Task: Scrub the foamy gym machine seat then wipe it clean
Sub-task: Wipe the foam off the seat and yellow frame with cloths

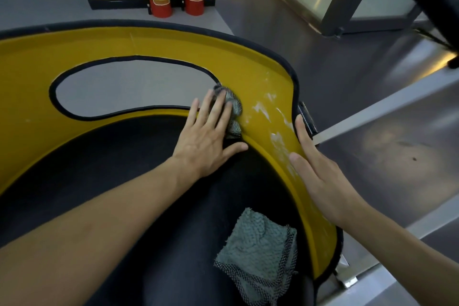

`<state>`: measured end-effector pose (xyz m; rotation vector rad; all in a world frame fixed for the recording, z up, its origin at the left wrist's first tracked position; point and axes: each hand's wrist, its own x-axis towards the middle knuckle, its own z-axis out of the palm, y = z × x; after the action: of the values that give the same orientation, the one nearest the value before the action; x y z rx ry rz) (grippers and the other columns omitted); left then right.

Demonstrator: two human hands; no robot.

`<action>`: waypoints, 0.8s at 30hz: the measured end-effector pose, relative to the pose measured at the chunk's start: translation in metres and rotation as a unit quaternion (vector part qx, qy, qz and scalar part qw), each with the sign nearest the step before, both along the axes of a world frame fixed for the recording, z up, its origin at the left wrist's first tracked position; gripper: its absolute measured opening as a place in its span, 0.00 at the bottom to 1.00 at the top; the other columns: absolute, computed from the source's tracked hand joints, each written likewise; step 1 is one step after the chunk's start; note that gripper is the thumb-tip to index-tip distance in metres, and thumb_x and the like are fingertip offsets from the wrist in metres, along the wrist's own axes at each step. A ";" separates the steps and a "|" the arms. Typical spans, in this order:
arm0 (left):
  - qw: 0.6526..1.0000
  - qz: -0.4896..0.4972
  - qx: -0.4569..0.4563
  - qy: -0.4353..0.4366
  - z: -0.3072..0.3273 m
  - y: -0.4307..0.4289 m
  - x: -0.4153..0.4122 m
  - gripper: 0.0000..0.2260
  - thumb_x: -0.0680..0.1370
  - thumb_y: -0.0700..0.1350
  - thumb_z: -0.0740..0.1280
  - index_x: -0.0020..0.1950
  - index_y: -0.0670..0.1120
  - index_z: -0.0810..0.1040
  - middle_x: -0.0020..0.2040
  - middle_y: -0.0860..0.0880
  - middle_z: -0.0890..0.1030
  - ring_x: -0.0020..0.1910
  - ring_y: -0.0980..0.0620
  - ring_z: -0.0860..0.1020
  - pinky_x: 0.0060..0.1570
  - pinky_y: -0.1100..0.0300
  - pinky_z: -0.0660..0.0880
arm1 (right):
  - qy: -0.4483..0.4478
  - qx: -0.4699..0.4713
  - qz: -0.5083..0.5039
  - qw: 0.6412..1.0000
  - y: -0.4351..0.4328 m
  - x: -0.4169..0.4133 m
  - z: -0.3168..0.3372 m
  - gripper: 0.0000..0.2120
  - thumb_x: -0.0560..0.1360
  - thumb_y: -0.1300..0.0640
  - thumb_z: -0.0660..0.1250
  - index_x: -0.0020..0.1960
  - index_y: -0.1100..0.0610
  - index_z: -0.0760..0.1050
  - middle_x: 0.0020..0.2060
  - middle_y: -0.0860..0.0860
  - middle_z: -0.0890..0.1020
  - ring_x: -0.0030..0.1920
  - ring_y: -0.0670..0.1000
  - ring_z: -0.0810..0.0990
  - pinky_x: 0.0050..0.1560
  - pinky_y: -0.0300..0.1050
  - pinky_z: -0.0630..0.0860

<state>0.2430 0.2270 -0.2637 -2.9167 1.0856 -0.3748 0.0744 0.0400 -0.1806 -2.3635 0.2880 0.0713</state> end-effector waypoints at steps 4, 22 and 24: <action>0.991 0.020 -0.128 -0.039 0.043 -0.024 0.009 0.45 0.79 0.74 0.44 0.83 0.40 0.45 0.82 0.36 0.43 0.81 0.38 0.42 0.79 0.41 0.45 | -0.005 0.007 -0.005 1.000 0.002 0.000 0.002 0.34 0.76 0.34 0.46 0.79 0.32 0.38 0.70 0.32 0.58 0.59 0.26 0.57 0.61 0.27 0.55; 0.988 -0.030 -0.146 -0.037 0.036 -0.022 -0.019 0.35 0.84 0.64 0.51 0.81 0.40 0.56 0.78 0.40 0.62 0.74 0.42 0.63 0.74 0.47 0.62 | -0.004 0.011 -0.006 1.000 0.000 -0.001 0.000 0.32 0.76 0.33 0.46 0.78 0.29 0.37 0.70 0.33 0.60 0.63 0.31 0.61 0.64 0.34 0.58; 0.986 -0.029 -0.163 -0.002 0.037 -0.026 -0.020 0.34 0.84 0.63 0.51 0.82 0.40 0.54 0.77 0.39 0.62 0.74 0.41 0.63 0.74 0.47 0.63 | -0.005 0.010 -0.005 1.000 0.000 -0.001 0.000 0.32 0.77 0.34 0.46 0.78 0.30 0.38 0.70 0.33 0.60 0.58 0.28 0.61 0.61 0.32 0.58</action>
<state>0.2228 0.2013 -0.2267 -3.1642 1.2154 -0.6141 0.0737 0.0400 -0.1804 -2.3422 0.2938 0.0572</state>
